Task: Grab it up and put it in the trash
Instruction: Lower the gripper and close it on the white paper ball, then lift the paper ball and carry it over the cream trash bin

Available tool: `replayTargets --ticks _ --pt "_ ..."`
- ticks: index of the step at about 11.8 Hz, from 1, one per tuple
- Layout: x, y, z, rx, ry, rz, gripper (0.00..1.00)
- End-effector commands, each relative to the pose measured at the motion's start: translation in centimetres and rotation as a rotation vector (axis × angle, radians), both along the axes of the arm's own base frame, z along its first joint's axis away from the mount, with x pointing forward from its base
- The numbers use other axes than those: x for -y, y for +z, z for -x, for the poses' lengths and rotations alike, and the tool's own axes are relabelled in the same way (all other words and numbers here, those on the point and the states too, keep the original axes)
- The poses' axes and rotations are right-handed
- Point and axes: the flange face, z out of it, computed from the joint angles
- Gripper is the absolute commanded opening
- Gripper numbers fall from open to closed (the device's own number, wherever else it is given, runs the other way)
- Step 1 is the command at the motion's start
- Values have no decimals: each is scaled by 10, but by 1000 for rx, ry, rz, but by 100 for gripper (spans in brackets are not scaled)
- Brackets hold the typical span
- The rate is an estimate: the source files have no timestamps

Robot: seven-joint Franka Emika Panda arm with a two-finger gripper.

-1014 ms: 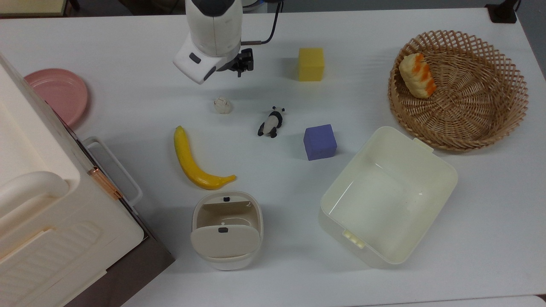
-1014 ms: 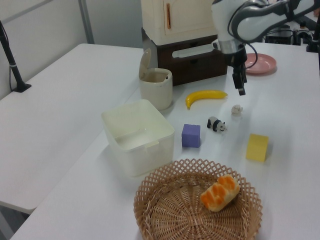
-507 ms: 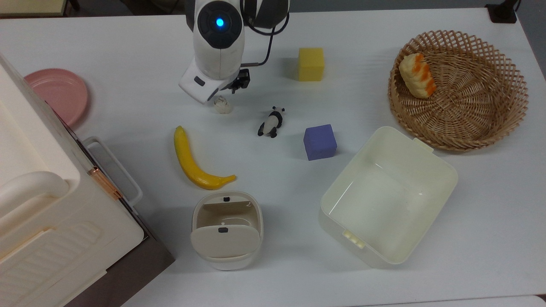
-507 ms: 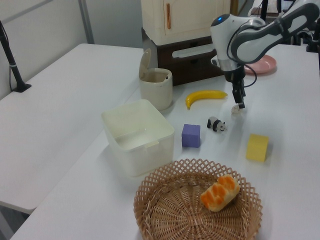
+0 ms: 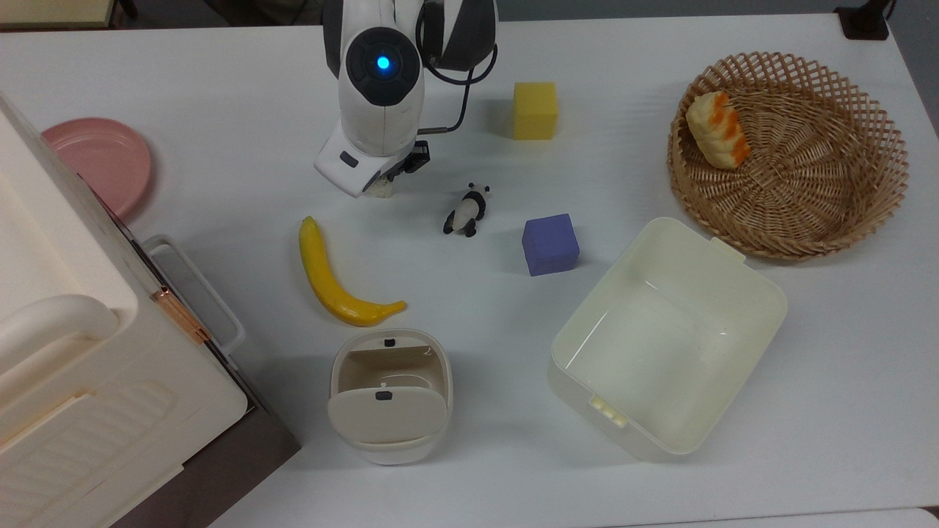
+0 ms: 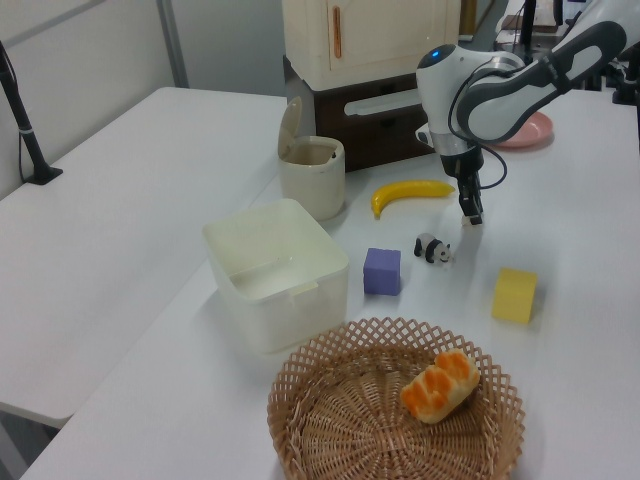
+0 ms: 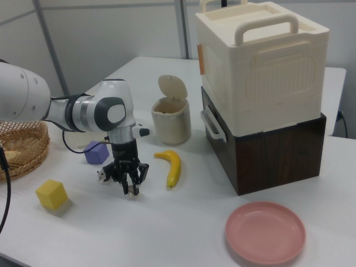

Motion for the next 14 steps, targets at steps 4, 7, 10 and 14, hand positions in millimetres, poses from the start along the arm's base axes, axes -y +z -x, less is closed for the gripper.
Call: replayTargets --ticks 4,7,10,14 --pt "-3 24 0 35 14 11 14" --pt "4 77 -14 93 0 5 11" --pt "2 127 -20 127 1 -4 9" --pt "-7 197 -29 143 -5 -106 9"
